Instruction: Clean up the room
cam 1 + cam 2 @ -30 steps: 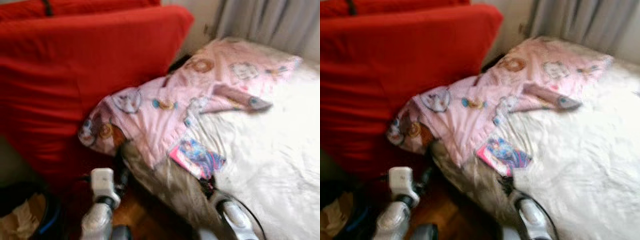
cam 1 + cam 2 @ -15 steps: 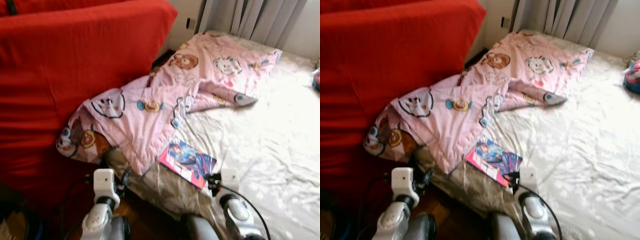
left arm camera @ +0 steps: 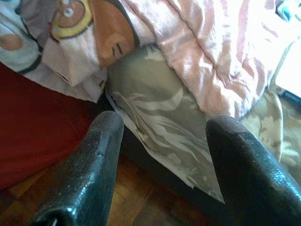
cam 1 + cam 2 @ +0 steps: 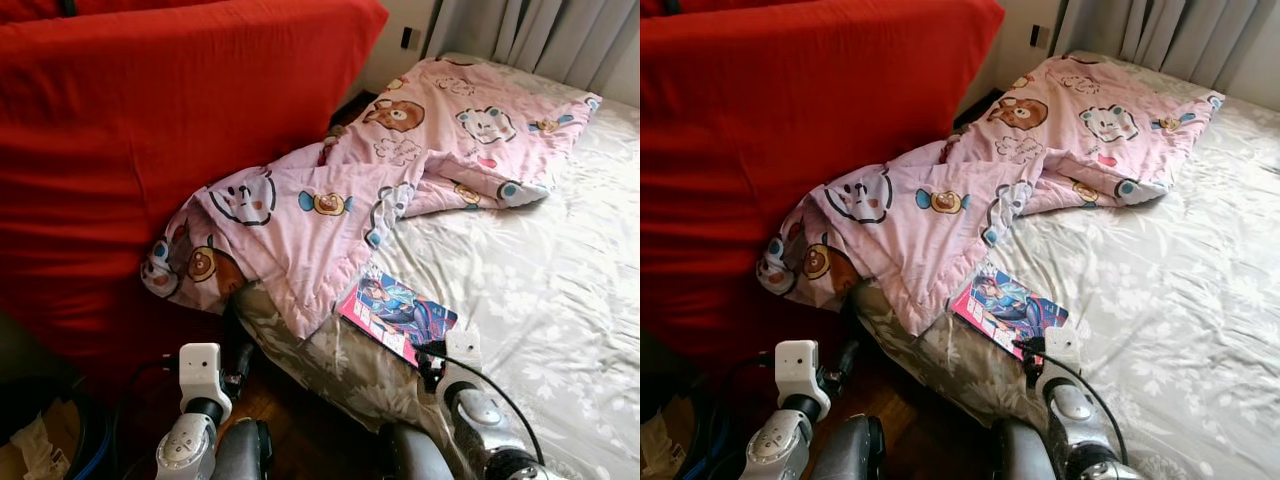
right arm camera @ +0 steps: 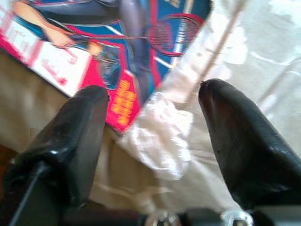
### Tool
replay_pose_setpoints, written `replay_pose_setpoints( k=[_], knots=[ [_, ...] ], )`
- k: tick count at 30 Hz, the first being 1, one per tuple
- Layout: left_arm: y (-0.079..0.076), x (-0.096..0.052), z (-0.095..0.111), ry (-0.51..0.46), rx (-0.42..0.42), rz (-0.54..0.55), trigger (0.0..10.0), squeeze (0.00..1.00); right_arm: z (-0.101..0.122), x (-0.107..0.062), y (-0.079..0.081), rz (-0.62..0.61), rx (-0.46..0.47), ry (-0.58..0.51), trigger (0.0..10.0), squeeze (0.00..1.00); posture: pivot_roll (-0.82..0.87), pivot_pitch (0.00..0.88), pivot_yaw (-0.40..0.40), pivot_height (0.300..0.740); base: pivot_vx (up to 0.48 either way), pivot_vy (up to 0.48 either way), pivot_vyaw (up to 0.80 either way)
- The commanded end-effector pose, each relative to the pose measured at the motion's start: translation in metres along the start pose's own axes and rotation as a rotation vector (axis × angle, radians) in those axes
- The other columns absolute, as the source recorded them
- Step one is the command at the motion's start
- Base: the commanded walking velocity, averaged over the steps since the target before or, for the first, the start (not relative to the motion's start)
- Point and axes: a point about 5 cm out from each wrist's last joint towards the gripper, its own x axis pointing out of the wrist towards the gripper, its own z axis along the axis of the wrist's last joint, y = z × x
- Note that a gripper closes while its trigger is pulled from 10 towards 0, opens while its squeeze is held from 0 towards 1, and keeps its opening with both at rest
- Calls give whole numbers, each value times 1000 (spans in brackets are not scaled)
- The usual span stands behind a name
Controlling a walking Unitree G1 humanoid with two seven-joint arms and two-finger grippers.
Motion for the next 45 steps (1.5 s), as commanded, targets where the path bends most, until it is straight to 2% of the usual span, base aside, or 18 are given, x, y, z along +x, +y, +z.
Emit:
replay_pose_setpoints(
  k=[1, 2, 3, 5, 6, 10, 11, 12, 21, 27, 31, 35, 45],
  knots=[
    [3, -5, -5, 27, 1, 0, 10000, 0, 0, 1, -4, -14, -26, 31, 10000, 1000, 85, 189, -35, 613, 0, 0, 0],
    [4, -6, -6, 29, 4, -1, 10000, 0, 1, 1, -5, -16, -38, 38, 10000, 1000, 88, 190, -33, 613, 0, 0, 0],
    [5, -8, -6, 30, 8, -3, 10000, 0, 2, 2, -6, -9, -77, 51, 10000, 545, 97, 196, -26, 613, 0, 0, 0],
    [5, -9, -7, 30, 9, -3, 10000, 0, 2, 2, -7, -2, -99, 56, 10000, 545, 97, 196, -26, 613, 0, 0, 0],
    [6, -10, -7, 31, 11, -4, 10000, 0, 3, 2, -7, 17, -138, 63, 10000, 0, 102, 200, -22, 613, 0, 0, 0],
    [12, -18, -9, 42, 27, -12, 10000, 0, 3, 2, -12, 89, -363, 102, 10000, 0, 117, 214, -8, 613, 0, 0, 0],
    [12, -18, -9, 42, 27, -12, 10000, 0, 3, 2, -12, 89, -363, 102, 10000, 0, 117, 214, -8, 613, 0, 0, 0],
    [14, -21, -10, 46, 32, -12, 10000, 0, 5, 2, -17, 83, -404, 107, 10000, 0, 121, 219, -4, 613, 0, 0, 0],
    [17, -35, -13, 69, 42, -17, 10000, 0, 22, 5, -31, 45, -450, 97, 10000, 0, 131, 232, 10, 613, 0, 0, 0],
    [18, -39, -13, 80, 44, -18, 10000, 0, 17, 4, -33, 63, -453, 148, 10000, 0, 137, 236, 13, 613, 0, 0, 0],
    [19, -41, -12, 86, 48, -14, 10000, 0, 12, 2, -41, 63, -421, 194, 10000, 0, 141, 239, 18, 613, 0, 0, 0],
    [19, -40, -11, 88, 50, -16, 10000, 0, 9, 0, -48, 65, -436, 230, 10000, 0, 141, 238, 18, 613, 0, 0, 0],
    [16, -39, -9, 93, 47, -27, 10000, 0, 8, -1, -52, 61, -446, 246, 10000, 0, 142, 239, 21, 613, 0, 0, 0]
  ],
)
